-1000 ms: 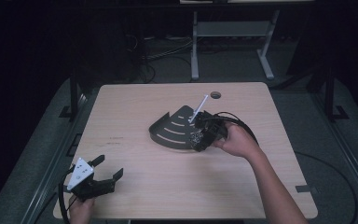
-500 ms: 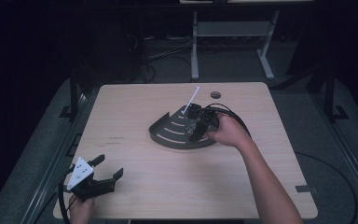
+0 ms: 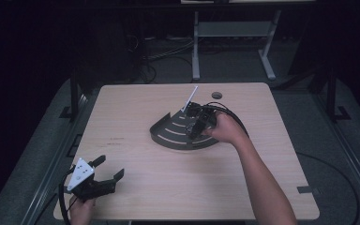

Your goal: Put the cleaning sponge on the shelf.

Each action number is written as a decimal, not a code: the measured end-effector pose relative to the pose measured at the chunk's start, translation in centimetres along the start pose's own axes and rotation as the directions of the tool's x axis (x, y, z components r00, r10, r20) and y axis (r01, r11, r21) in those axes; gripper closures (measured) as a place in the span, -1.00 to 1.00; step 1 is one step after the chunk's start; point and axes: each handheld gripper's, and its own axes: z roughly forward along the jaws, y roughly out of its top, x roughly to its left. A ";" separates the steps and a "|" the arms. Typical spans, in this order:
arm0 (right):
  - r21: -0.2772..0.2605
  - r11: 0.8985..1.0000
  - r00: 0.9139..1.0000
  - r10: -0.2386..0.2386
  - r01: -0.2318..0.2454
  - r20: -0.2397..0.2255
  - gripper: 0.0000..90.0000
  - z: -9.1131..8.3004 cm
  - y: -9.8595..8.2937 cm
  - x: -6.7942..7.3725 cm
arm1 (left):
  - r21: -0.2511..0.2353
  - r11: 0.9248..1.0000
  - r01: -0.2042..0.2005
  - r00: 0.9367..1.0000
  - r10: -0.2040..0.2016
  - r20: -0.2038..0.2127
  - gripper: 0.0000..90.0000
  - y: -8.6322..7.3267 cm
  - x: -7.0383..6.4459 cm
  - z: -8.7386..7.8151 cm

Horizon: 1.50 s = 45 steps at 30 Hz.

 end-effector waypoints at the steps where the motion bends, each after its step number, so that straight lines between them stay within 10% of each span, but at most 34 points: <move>1: 0.006 1.000 1.000 0.009 -0.009 0.003 -0.30 0.4 0.0 -0.2 | -0.006 1.000 0.007 1.000 -0.007 0.002 -0.71 0.0 0.1 0.0; 45: -0.003 0.988 0.988 0.152 -0.152 0.023 -0.32 5.2 0.5 -2.8 | 0.003 1.000 0.014 1.000 -0.014 0.005 -0.71 -0.1 0.3 0.1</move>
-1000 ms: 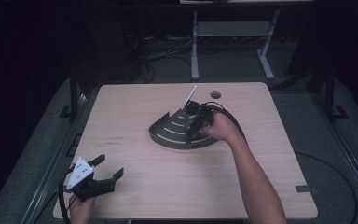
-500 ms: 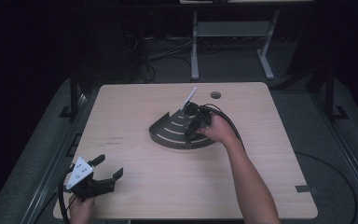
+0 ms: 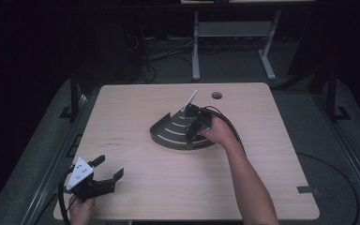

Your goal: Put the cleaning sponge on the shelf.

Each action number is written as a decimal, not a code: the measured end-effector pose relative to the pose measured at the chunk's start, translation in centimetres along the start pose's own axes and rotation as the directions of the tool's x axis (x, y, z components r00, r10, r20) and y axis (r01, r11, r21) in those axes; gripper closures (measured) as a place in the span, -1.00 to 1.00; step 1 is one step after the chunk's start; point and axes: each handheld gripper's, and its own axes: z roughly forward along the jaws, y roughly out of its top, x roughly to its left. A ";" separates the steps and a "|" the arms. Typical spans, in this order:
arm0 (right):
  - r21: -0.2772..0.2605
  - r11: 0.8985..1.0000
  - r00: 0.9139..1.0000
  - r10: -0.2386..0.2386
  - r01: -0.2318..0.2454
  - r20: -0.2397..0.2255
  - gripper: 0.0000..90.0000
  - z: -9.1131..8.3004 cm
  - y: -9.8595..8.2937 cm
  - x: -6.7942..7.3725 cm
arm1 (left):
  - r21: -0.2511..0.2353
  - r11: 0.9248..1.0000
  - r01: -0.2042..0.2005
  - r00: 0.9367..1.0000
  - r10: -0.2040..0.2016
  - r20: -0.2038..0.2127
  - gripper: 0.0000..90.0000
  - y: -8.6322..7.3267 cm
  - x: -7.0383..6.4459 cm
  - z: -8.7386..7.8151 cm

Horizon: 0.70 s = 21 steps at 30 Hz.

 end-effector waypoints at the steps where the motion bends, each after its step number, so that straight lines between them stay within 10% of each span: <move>1: -0.004 1.000 1.000 -0.002 0.002 -0.004 -0.32 0.0 0.0 0.0 | 0.000 1.000 0.001 1.000 -0.001 -0.001 -0.71 0.0 0.0 0.0; 21: -0.029 1.000 1.000 0.011 -0.011 -0.017 -0.50 -0.6 -0.4 -0.5 | 0.004 1.000 0.005 1.000 -0.005 0.004 -0.71 0.1 0.0 0.5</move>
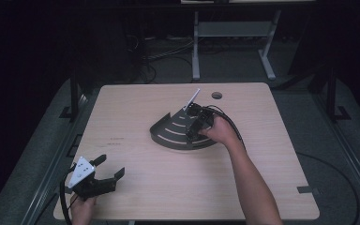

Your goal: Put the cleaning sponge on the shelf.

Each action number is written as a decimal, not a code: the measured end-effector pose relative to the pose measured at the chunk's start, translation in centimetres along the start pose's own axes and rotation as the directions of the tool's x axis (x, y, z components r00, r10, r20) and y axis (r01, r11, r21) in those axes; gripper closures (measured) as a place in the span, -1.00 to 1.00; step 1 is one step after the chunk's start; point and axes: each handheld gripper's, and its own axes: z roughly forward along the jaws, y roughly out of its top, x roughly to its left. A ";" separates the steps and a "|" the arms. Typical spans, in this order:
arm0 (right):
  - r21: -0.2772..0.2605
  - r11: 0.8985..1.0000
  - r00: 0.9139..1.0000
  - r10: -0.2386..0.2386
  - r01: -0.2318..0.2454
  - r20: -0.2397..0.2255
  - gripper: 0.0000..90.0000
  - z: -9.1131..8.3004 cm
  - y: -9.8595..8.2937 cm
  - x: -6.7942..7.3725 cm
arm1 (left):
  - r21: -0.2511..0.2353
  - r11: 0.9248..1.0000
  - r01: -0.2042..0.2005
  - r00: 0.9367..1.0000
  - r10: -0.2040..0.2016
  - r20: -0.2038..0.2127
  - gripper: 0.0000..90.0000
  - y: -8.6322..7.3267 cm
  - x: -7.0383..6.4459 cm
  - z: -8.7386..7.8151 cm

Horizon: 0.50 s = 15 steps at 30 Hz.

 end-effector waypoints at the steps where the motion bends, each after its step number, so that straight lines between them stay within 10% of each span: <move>1: -0.007 1.000 1.000 0.000 0.000 0.001 -0.53 -0.2 0.0 0.0 | -0.001 1.000 0.000 1.000 0.000 0.001 -0.71 0.0 0.0 0.0; 15: -0.053 0.998 1.000 0.030 -0.030 0.009 -0.58 -2.4 -1.1 -0.6 | -0.001 1.000 0.006 1.000 -0.006 0.008 -0.71 0.0 0.2 0.1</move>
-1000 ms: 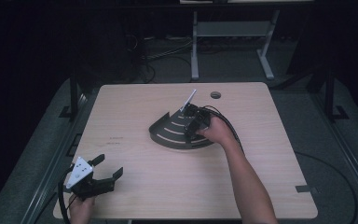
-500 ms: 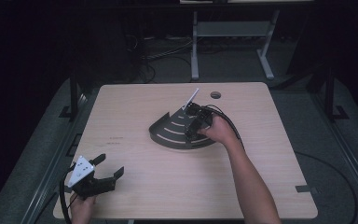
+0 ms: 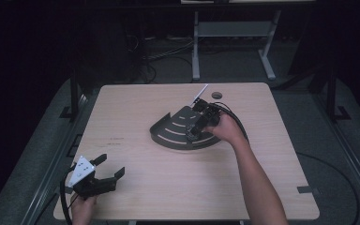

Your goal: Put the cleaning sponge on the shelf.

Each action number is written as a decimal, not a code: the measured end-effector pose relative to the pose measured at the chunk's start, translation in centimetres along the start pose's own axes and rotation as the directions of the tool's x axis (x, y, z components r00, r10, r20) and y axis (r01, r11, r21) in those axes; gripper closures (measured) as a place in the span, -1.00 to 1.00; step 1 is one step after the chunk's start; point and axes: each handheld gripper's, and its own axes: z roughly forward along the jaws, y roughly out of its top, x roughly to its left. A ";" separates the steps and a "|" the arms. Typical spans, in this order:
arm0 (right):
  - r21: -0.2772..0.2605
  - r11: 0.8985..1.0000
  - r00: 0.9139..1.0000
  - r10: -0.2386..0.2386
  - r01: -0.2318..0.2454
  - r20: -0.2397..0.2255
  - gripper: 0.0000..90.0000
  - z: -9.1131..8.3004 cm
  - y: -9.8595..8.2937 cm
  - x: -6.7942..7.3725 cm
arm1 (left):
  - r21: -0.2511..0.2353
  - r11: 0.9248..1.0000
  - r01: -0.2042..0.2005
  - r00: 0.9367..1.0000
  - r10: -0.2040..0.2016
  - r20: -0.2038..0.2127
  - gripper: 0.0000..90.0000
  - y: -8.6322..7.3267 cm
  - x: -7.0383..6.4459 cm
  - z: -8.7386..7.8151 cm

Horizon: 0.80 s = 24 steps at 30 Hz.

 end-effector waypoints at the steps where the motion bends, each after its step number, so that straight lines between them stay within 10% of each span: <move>1: -0.001 1.000 1.000 -0.003 0.003 0.000 -0.59 -0.1 -0.1 0.0 | 0.000 1.000 0.000 1.000 0.000 0.000 -0.71 0.0 0.0 0.0; 24: -0.042 0.999 1.000 -0.017 0.017 0.000 -0.60 -2.9 -2.3 0.6 | -0.001 1.000 0.002 1.000 -0.002 -0.007 -0.71 0.0 -0.1 -0.3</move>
